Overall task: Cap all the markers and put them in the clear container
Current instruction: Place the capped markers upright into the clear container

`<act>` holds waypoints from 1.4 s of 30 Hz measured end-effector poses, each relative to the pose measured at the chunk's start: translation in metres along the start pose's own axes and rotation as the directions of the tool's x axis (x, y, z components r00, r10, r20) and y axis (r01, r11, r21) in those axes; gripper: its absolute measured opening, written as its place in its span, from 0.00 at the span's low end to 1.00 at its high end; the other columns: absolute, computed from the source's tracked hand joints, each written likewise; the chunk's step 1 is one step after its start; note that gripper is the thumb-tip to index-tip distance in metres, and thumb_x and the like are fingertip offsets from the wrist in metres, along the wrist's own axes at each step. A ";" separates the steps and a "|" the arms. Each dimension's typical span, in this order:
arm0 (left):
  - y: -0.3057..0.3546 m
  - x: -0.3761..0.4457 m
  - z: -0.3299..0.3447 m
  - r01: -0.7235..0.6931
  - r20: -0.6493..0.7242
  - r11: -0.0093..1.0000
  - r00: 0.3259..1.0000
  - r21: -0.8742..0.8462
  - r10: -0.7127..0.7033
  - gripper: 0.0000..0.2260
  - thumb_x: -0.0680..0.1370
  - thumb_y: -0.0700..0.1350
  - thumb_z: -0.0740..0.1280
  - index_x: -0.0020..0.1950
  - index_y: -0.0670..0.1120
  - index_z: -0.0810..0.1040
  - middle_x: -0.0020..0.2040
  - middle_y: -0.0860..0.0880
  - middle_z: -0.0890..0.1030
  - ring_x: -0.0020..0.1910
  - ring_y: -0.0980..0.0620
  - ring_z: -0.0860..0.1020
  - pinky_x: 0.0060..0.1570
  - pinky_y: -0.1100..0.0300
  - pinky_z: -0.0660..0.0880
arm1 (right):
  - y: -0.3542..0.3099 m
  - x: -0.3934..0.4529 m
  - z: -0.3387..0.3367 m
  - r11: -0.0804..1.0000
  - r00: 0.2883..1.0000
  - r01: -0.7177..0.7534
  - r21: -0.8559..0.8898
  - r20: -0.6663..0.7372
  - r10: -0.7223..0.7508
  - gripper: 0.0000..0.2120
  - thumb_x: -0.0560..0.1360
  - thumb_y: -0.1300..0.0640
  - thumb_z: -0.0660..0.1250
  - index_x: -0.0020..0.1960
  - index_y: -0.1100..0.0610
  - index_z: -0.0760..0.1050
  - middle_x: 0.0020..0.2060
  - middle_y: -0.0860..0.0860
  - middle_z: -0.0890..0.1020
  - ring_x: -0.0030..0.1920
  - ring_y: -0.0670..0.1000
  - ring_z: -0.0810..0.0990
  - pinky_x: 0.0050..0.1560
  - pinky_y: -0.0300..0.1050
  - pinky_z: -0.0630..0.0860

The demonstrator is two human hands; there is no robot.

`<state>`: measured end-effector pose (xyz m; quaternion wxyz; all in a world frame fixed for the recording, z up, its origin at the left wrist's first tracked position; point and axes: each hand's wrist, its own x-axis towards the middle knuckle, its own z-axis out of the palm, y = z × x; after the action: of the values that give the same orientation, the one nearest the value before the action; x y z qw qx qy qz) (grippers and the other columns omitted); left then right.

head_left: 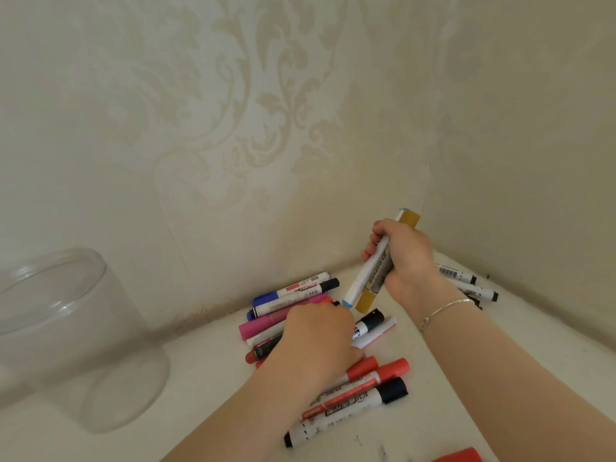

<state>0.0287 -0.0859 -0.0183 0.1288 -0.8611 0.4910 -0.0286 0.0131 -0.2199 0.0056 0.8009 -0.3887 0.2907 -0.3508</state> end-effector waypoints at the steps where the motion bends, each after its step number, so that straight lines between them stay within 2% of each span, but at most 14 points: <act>1: -0.001 0.001 -0.002 0.002 0.008 1.000 1.000 -0.013 -0.002 0.17 0.79 0.59 0.60 0.55 0.46 0.73 0.41 0.50 0.72 0.38 0.51 0.72 0.29 0.61 0.61 | -0.001 0.003 0.001 1.000 1.000 0.003 -0.008 -0.002 -0.003 0.07 0.74 0.66 0.62 0.38 0.60 0.71 0.28 0.53 0.72 0.24 0.49 0.69 0.29 0.41 0.73; 5: -0.003 0.003 -0.005 0.007 0.064 0.998 0.998 -0.064 -0.003 0.16 0.78 0.60 0.61 0.47 0.47 0.69 0.40 0.50 0.70 0.39 0.50 0.71 0.29 0.60 0.58 | -0.006 0.014 0.003 1.000 1.000 0.017 -0.019 0.008 -0.016 0.07 0.74 0.66 0.62 0.38 0.59 0.71 0.28 0.52 0.72 0.23 0.49 0.69 0.29 0.41 0.73; 9: -0.002 0.003 -0.008 -0.009 0.104 0.997 0.994 -0.071 0.017 0.17 0.80 0.59 0.59 0.52 0.46 0.74 0.42 0.49 0.73 0.40 0.50 0.71 0.29 0.61 0.59 | -0.007 0.023 0.004 0.998 0.999 0.024 -0.050 0.025 -0.022 0.06 0.74 0.66 0.62 0.39 0.60 0.72 0.28 0.53 0.72 0.24 0.49 0.69 0.30 0.42 0.74; 14: -0.004 0.000 -0.007 -0.012 0.100 0.997 0.995 -0.078 0.020 0.12 0.82 0.50 0.57 0.55 0.45 0.76 0.52 0.46 0.80 0.42 0.49 0.72 0.33 0.57 0.61 | -0.005 0.033 0.004 0.997 1.000 0.014 -0.080 0.029 -0.012 0.06 0.74 0.66 0.62 0.39 0.60 0.72 0.29 0.53 0.73 0.24 0.49 0.70 0.32 0.43 0.74; 17: -0.006 0.000 -0.008 -0.009 0.106 0.995 0.994 -0.095 0.019 0.11 0.82 0.48 0.57 0.55 0.44 0.76 0.53 0.45 0.79 0.49 0.45 0.78 0.39 0.57 0.64 | -0.003 0.037 0.003 0.997 1.000 0.004 -0.082 0.029 -0.002 0.06 0.74 0.66 0.62 0.40 0.60 0.72 0.29 0.53 0.73 0.24 0.49 0.70 0.31 0.44 0.74; 20: -0.006 0.002 -0.010 -0.005 0.117 0.995 0.993 -0.103 0.017 0.10 0.82 0.47 0.57 0.55 0.44 0.75 0.54 0.45 0.79 0.52 0.45 0.78 0.41 0.57 0.65 | -0.003 0.041 0.000 0.997 0.999 -0.006 -0.071 0.034 0.009 0.05 0.74 0.66 0.62 0.40 0.59 0.72 0.29 0.53 0.72 0.24 0.49 0.70 0.30 0.43 0.74; 26: -0.006 0.004 -0.014 -0.016 0.152 0.997 0.988 -0.069 0.026 0.07 0.81 0.44 0.58 0.53 0.45 0.74 0.54 0.44 0.79 0.53 0.44 0.78 0.41 0.56 0.65 | -0.005 0.049 -0.004 0.999 0.999 -0.018 -0.046 0.031 0.020 0.05 0.75 0.66 0.62 0.41 0.60 0.71 0.29 0.53 0.72 0.25 0.49 0.69 0.31 0.43 0.73; 29: -0.007 0.006 -0.015 -0.024 0.171 0.998 0.985 -0.057 0.033 0.04 0.81 0.44 0.59 0.51 0.46 0.73 0.53 0.45 0.79 0.52 0.45 0.78 0.36 0.58 0.63 | -0.006 0.051 -0.006 0.999 0.999 -0.029 -0.031 0.032 0.030 0.07 0.75 0.67 0.61 0.39 0.60 0.71 0.29 0.53 0.72 0.25 0.49 0.69 0.30 0.42 0.74; 33: -0.009 0.007 -0.014 -0.021 0.147 0.998 0.989 -0.067 0.031 0.09 0.81 0.49 0.59 0.54 0.45 0.74 0.54 0.45 0.78 0.53 0.44 0.78 0.34 0.58 0.61 | -0.006 0.053 -0.007 0.999 0.998 -0.044 -0.022 0.039 0.044 0.06 0.74 0.67 0.61 0.39 0.60 0.72 0.29 0.53 0.71 0.25 0.49 0.69 0.29 0.42 0.74; 35: -0.011 0.006 -0.015 -0.013 0.129 0.993 0.991 -0.114 0.027 0.08 0.81 0.50 0.59 0.50 0.47 0.73 0.53 0.45 0.78 0.52 0.44 0.77 0.40 0.57 0.64 | -0.006 0.053 -0.008 0.998 0.997 -0.053 -0.020 0.047 0.054 0.05 0.75 0.67 0.61 0.41 0.61 0.72 0.29 0.53 0.71 0.25 0.49 0.69 0.30 0.41 0.74; 37: -0.015 0.006 -0.015 0.011 0.114 0.986 0.993 -0.167 0.008 0.07 0.80 0.50 0.59 0.45 0.49 0.69 0.48 0.46 0.78 0.49 0.45 0.77 0.41 0.58 0.65 | -0.006 0.054 -0.009 0.998 0.997 -0.055 -0.018 0.046 0.056 0.05 0.75 0.67 0.62 0.41 0.61 0.73 0.29 0.53 0.71 0.26 0.49 0.69 0.30 0.42 0.74; 39: -0.022 0.008 -0.015 0.049 0.118 0.971 0.993 -0.233 -0.022 0.09 0.78 0.51 0.61 0.42 0.48 0.69 0.39 0.50 0.74 0.42 0.48 0.74 0.37 0.59 0.64 | -0.007 0.054 -0.010 0.998 0.997 -0.055 -0.011 0.044 0.056 0.05 0.75 0.67 0.61 0.41 0.61 0.73 0.28 0.53 0.71 0.25 0.49 0.69 0.30 0.42 0.74; 42: -0.038 0.013 -0.020 0.098 0.157 0.903 0.987 -0.418 -0.034 0.11 0.76 0.53 0.64 0.42 0.45 0.77 0.31 0.51 0.71 0.33 0.52 0.70 0.32 0.60 0.65 | -0.009 0.054 -0.011 0.998 0.997 -0.057 0.004 0.043 0.057 0.06 0.75 0.67 0.61 0.41 0.61 0.73 0.27 0.52 0.71 0.24 0.48 0.69 0.29 0.41 0.73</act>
<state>0.0633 -0.0825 0.0099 -0.0271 -0.8844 0.4451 0.1375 0.0334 -0.2709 -0.0031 0.8176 -0.3855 0.2836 -0.3200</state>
